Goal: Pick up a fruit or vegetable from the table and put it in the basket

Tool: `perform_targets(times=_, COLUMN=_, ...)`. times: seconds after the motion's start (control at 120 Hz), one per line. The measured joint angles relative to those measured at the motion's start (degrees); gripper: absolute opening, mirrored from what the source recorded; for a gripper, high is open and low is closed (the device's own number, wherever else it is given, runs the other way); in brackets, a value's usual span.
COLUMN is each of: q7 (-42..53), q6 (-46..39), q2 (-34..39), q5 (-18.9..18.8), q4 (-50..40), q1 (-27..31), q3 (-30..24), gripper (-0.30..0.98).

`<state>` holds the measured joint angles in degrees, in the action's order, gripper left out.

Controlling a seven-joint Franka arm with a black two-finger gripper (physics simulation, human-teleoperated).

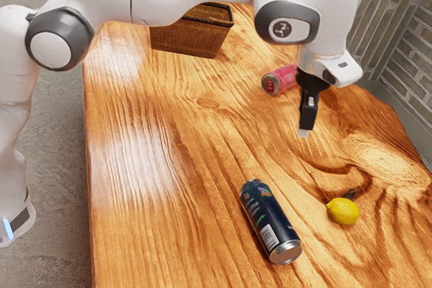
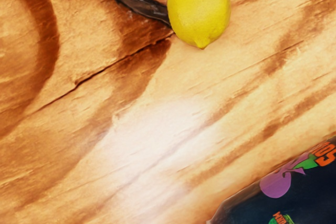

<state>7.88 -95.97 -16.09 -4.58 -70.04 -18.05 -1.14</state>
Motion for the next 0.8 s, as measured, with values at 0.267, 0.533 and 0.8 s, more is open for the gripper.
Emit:
perform_targets(times=0.267, q7=0.04, q6=-4.02, q2=-3.02, q5=0.52, q4=-0.11, q1=-4.19, q3=-0.78, gripper=0.66)
perform_targets(times=0.533, q7=0.08, q6=-7.39, q2=-5.67, q5=3.39, q4=-0.25, q1=-5.01, q3=-1.57, gripper=0.66)
perform_targets(times=0.8, q7=0.41, q6=-11.35, q2=-10.01, q5=7.95, q4=-2.46, q1=-3.10, q3=-0.93, gripper=0.66)
